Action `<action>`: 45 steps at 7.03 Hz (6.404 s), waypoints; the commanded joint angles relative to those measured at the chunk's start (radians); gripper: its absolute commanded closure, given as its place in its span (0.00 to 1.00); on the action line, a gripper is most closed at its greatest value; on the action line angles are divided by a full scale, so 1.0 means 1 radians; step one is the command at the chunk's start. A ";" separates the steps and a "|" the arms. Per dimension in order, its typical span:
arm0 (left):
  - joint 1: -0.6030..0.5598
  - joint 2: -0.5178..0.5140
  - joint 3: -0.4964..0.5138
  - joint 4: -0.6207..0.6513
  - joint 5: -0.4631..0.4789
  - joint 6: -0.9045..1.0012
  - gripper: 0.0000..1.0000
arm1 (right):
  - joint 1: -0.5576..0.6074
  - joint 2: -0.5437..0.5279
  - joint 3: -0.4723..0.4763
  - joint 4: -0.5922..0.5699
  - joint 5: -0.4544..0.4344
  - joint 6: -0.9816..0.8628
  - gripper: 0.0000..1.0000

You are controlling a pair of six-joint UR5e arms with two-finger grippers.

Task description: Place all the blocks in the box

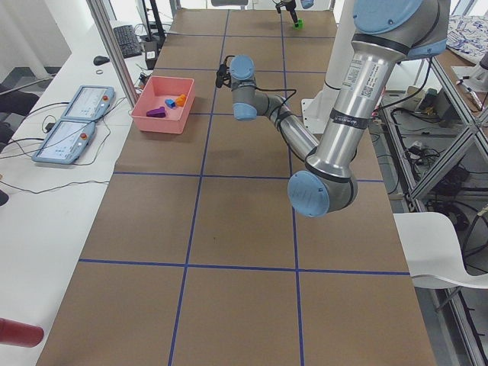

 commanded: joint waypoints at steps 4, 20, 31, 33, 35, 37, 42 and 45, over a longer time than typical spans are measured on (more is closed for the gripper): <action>0.005 -0.259 0.216 0.005 0.143 -0.012 1.00 | 0.008 -0.111 0.111 0.064 0.009 -0.004 1.00; 0.013 -0.653 0.928 -0.039 0.820 -0.453 0.00 | 0.444 0.310 0.433 -0.164 -0.075 0.004 1.00; -0.188 -0.305 0.373 0.485 0.472 -0.054 0.00 | -0.126 1.380 0.022 -0.379 -0.179 0.580 1.00; -0.207 -0.256 0.354 0.493 0.467 0.032 0.00 | -0.168 1.572 -0.230 -0.358 -0.219 0.601 1.00; -0.234 -0.176 0.284 0.549 0.460 0.171 0.00 | -0.235 1.628 -0.412 -0.151 -0.320 0.698 1.00; -0.256 -0.105 0.250 0.571 0.460 0.279 0.00 | -0.323 1.729 -0.580 -0.025 -0.429 0.801 1.00; -0.276 -0.011 0.196 0.571 0.452 0.342 0.00 | -0.383 1.782 -0.684 0.086 -0.514 0.910 0.02; -0.318 0.027 0.204 0.574 0.407 0.490 0.00 | -0.374 1.808 -0.632 0.037 -0.450 0.992 0.01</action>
